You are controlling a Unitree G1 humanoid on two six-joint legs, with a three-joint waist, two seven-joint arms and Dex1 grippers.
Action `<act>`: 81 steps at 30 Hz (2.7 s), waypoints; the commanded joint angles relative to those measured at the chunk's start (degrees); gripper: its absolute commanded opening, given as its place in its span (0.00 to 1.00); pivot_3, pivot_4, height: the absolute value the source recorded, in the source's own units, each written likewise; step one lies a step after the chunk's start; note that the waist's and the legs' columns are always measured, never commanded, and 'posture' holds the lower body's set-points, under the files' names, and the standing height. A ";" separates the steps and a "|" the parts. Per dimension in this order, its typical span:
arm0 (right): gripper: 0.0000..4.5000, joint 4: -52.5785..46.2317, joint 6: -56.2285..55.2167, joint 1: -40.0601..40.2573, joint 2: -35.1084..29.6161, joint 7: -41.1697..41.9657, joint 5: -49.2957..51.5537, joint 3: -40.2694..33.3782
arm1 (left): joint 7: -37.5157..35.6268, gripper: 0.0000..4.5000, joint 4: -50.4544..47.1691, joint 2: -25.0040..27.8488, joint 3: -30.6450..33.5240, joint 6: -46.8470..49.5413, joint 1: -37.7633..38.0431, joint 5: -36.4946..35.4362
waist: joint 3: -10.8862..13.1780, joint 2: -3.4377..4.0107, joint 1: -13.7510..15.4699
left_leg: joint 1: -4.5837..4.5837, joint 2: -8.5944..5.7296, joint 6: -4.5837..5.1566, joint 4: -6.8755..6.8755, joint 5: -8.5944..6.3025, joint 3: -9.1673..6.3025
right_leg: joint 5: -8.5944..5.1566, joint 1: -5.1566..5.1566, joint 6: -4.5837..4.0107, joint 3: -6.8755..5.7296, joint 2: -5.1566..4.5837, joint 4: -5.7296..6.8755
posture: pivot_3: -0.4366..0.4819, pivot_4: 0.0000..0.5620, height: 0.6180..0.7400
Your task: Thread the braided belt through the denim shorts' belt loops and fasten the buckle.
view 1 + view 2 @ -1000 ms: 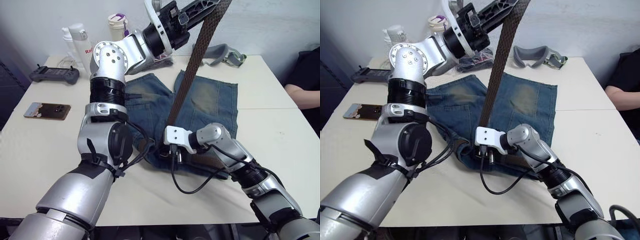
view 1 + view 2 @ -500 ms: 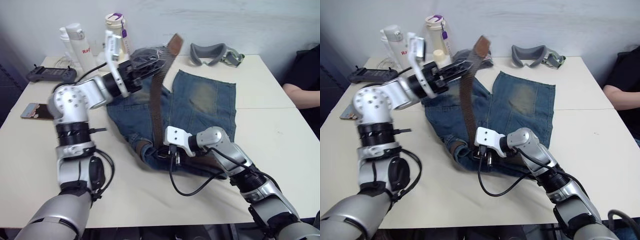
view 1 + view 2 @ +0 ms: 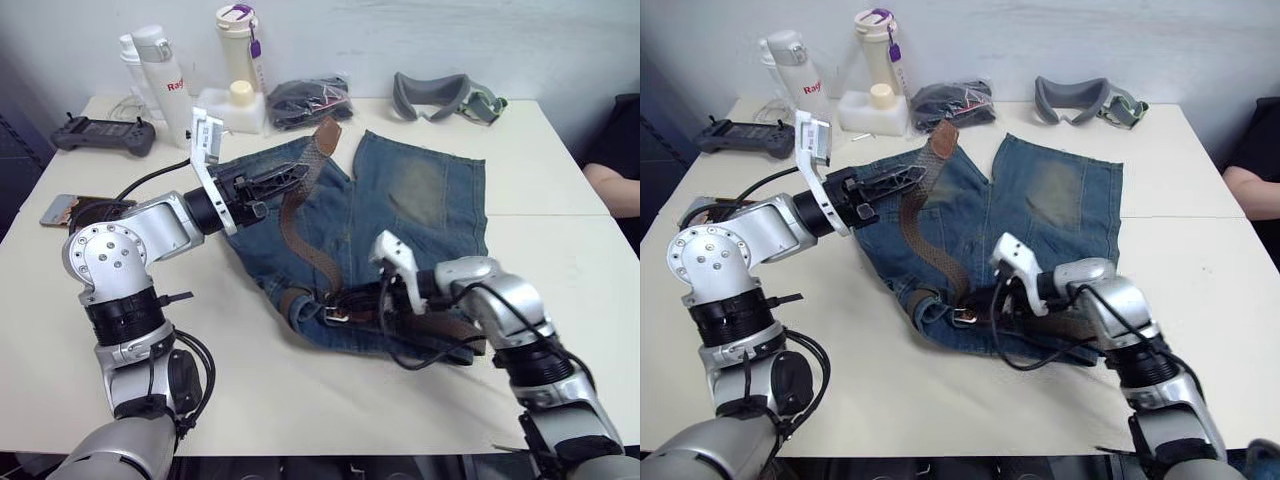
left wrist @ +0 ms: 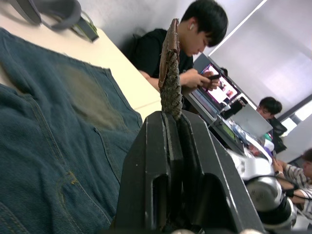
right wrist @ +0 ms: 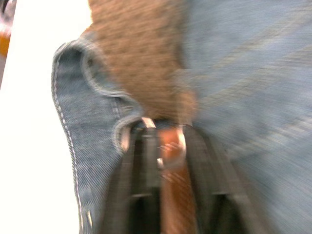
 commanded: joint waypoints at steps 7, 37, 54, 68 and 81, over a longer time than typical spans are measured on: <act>1.00 -3.31 -4.29 -2.92 -10.98 -0.72 2.97 -7.70 | -5.22 0.00 -3.61 2.35 -11.96 -2.98 -0.38 1.22 | 0.72 0.05 -0.59 | 0.03 0.02 -0.07 -0.02 0.07 0.07 | 0.00 -0.04 0.00 0.07 0.09 0.03 | 0.48 0.27 0.99; 0.70 6.51 -47.36 -13.51 -15.72 2.16 -17.93 2.11 | -18.97 0.00 1.59 4.70 -39.92 -32.56 -6.09 34.81 | 1.01 0.20 -0.66 | 0.21 0.26 -0.07 0.95 0.08 0.88 | 0.00 -0.29 0.07 1.13 1.03 0.97 | 0.48 0.27 0.99; 0.00 9.49 -48.10 -12.36 -16.68 4.39 -17.38 0.83 | -23.57 0.86 -4.66 16.10 -28.22 -26.04 -1.53 30.32 | 1.02 0.18 -1.64 | 0.20 0.45 -0.07 1.39 0.08 1.56 | -0.01 -1.02 0.03 1.48 1.02 1.91 | 0.48 0.27 0.99; 0.00 6.25 -44.93 -9.47 -16.58 3.70 -16.36 0.06 | -29.79 0.98 -16.28 30.32 -38.68 -21.31 8.23 32.93 | 1.07 0.09 -1.80 | 0.17 0.41 0.03 1.65 0.00 1.50 | -0.02 -0.95 0.01 1.78 1.03 1.99 | 0.48 0.27 0.99; 0.00 6.56 -44.70 -9.81 -15.96 3.74 -16.57 0.80 | -30.61 0.20 -18.09 33.20 -38.08 -18.56 9.18 33.66 | 1.07 0.09 -2.15 | 0.17 0.45 0.06 1.70 -0.04 1.55 | -0.03 -0.99 -0.01 1.89 1.08 2.04 | 0.48 0.27 0.99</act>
